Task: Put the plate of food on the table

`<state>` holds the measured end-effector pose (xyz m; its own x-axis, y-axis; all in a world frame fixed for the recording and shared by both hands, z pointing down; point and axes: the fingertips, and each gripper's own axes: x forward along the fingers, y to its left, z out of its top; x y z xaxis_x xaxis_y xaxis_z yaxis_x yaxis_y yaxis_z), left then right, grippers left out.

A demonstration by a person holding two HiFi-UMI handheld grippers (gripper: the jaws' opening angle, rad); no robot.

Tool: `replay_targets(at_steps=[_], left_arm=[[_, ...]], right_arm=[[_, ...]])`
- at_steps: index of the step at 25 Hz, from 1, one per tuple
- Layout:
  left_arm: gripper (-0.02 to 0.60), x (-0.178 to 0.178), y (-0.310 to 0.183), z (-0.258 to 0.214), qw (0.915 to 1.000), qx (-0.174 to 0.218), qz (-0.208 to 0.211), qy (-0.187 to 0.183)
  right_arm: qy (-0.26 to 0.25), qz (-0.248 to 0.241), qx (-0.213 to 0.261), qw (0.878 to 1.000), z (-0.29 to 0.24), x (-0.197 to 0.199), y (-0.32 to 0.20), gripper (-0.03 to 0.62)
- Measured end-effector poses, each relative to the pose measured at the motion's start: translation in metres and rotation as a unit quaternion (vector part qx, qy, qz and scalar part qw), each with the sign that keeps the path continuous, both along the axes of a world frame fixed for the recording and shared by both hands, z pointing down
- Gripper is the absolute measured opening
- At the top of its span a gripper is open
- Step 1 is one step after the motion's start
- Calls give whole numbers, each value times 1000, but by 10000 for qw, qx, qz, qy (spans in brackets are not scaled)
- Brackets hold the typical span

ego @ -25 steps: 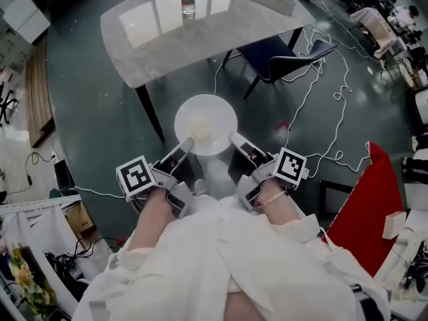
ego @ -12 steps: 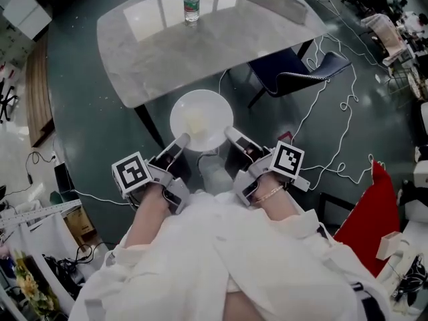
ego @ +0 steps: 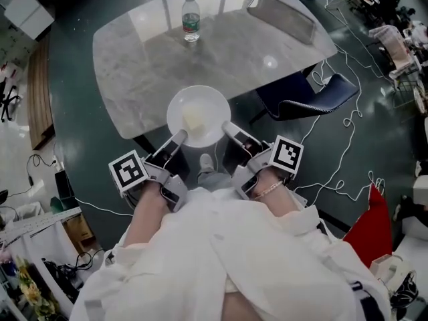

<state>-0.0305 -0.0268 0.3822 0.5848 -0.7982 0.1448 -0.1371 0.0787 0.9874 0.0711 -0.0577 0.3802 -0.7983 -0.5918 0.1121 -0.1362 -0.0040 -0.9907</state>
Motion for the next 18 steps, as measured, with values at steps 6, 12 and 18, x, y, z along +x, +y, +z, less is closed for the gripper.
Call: replay_targets(at_steps=[6,12,18], left_arm=[[25,3,-51,-1,9999,44,-113,39],[23,-2,-93,-5,9997,122,-206,-13],[25,-8,-106,0,9993,19,-362,13]], right_arm=[[-5,-121,-11,9999,2,2,-53,11],[-44,-179,53,9998,0,-4,-98,11],[-109,-266,-96,9995,7,-11,-116,11]])
